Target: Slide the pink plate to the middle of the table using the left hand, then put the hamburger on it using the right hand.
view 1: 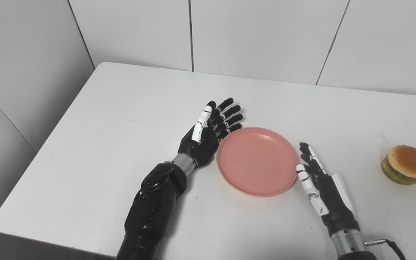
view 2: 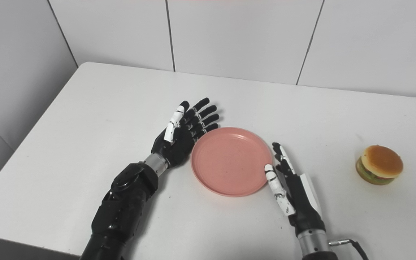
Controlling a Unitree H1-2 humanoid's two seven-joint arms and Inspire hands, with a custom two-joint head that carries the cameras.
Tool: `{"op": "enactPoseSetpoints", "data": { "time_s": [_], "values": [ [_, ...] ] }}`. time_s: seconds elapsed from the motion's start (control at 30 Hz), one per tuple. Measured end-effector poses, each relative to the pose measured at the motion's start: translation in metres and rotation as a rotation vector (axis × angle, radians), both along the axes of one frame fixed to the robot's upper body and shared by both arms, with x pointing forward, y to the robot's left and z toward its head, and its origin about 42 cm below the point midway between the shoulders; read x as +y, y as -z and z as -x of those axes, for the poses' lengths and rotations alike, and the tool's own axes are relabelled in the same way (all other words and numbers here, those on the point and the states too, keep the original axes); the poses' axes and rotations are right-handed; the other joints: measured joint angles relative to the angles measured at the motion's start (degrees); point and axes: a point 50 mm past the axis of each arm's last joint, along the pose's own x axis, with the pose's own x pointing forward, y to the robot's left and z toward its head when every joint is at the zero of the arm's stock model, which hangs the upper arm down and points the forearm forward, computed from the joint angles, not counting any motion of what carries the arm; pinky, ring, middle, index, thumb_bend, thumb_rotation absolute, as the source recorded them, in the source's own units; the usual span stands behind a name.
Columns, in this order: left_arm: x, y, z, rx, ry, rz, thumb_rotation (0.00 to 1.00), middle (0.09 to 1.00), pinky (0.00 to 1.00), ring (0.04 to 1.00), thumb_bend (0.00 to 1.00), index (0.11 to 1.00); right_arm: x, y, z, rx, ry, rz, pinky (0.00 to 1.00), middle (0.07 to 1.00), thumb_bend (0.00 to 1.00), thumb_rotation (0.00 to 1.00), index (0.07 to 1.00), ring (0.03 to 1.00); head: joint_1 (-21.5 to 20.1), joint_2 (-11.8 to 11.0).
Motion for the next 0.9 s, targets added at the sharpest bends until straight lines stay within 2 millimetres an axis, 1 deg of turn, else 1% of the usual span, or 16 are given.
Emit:
{"op": "enactPoseSetpoints", "data": {
  "time_s": [0.07,0.13,0.17,0.2,0.33,0.4,0.47,0.57,0.6,0.67,0.7,0.73,0.8,0.83,0.87,0.9],
  "values": [
    [0.002,0.000,0.000,0.002,0.000,0.012,1.00,0.908,0.91,0.904,0.38,0.908,-0.001,-0.003,-0.001,-0.004,0.012,-0.034,0.97,0.992,0.27,1.00,0.978,0.979,-0.70,0.00],
    [0.005,0.000,0.000,0.008,0.005,0.022,1.00,0.902,0.90,0.896,0.38,0.904,-0.002,-0.007,-0.002,-0.008,0.023,-0.058,0.96,0.985,0.28,1.00,0.970,0.975,-2.89,-0.09],
    [0.006,0.001,0.000,0.012,0.006,0.027,1.00,0.911,0.91,0.904,0.38,0.910,-0.003,-0.010,-0.003,-0.017,0.027,-0.065,0.95,0.980,0.31,1.00,0.964,0.969,-4.12,-0.26],
    [0.007,0.001,0.000,0.014,0.009,0.032,1.00,0.917,0.92,0.909,0.38,0.915,-0.003,-0.012,-0.005,-0.026,0.029,-0.068,0.94,0.978,0.33,1.00,0.962,0.967,-4.13,-0.26],
    [0.009,0.004,-0.002,0.019,0.029,0.052,1.00,0.930,0.94,0.921,0.39,0.926,-0.006,-0.023,-0.010,-0.064,0.048,-0.091,0.93,0.974,0.30,1.00,0.959,0.963,-6.24,-0.79],
    [0.010,0.004,-0.003,0.017,0.037,0.049,1.00,0.927,0.93,0.918,0.39,0.924,-0.008,-0.028,-0.012,-0.087,0.063,-0.080,0.92,0.967,0.35,1.00,0.950,0.955,-7.55,-1.05],
    [0.011,0.004,-0.003,0.016,0.041,0.049,1.00,0.928,0.93,0.917,0.39,0.926,-0.010,-0.036,-0.013,-0.124,0.082,-0.044,0.89,0.955,0.46,1.00,0.947,0.940,-8.88,-1.32],
    [0.013,0.005,-0.005,0.017,0.045,0.047,1.00,0.932,0.94,0.920,0.38,0.932,-0.014,-0.054,-0.014,-0.181,0.105,0.024,0.89,0.958,0.51,1.00,0.955,0.940,-11.07,-1.58],
    [0.014,0.005,-0.005,0.017,0.046,0.046,1.00,0.929,0.93,0.918,0.39,0.931,-0.016,-0.059,-0.016,-0.196,0.114,0.047,0.87,0.946,0.55,1.00,0.946,0.925,-13.16,-1.84],
    [0.016,0.005,-0.007,0.017,0.052,0.044,1.00,0.927,0.94,0.917,0.39,0.930,-0.021,-0.070,-0.019,-0.235,0.150,0.136,0.84,0.929,0.60,1.00,0.934,0.906,-13.45,-1.85],
    [0.017,0.005,-0.008,0.017,0.054,0.041,1.00,0.926,0.93,0.917,0.39,0.929,-0.023,-0.074,-0.020,-0.248,0.167,0.170,0.84,0.926,0.61,1.00,0.931,0.905,-14.75,-2.02],
    [0.019,0.005,-0.008,0.017,0.055,0.039,1.00,0.925,0.93,0.917,0.39,0.928,-0.026,-0.078,-0.020,-0.260,0.186,0.199,0.85,0.927,0.62,1.00,0.932,0.907,-14.77,-2.02],
    [0.022,0.005,-0.010,0.017,0.055,0.041,1.00,0.925,0.94,0.918,0.38,0.929,-0.029,-0.084,-0.018,-0.289,0.217,0.238,0.85,0.935,0.63,1.00,0.938,0.913,-17.73,-2.46],
    [0.023,0.005,-0.010,0.017,0.059,0.049,1.00,0.926,0.94,0.919,0.38,0.930,-0.031,-0.086,-0.018,-0.300,0.232,0.259,0.85,0.936,0.64,1.00,0.938,0.913,-17.75,-2.46],
    [0.024,0.006,-0.011,0.019,0.063,0.053,1.00,0.931,0.96,0.926,0.38,0.936,-0.033,-0.086,-0.018,-0.308,0.247,0.281,0.84,0.936,0.67,1.00,0.939,0.904,-17.75,-2.46],
    [0.025,0.006,-0.013,0.018,0.070,0.058,1.00,0.933,0.96,0.928,0.39,0.938,-0.037,-0.087,-0.019,-0.318,0.267,0.309,0.83,0.936,0.69,1.00,0.939,0.900,-19.23,-2.63]
  ]
}}
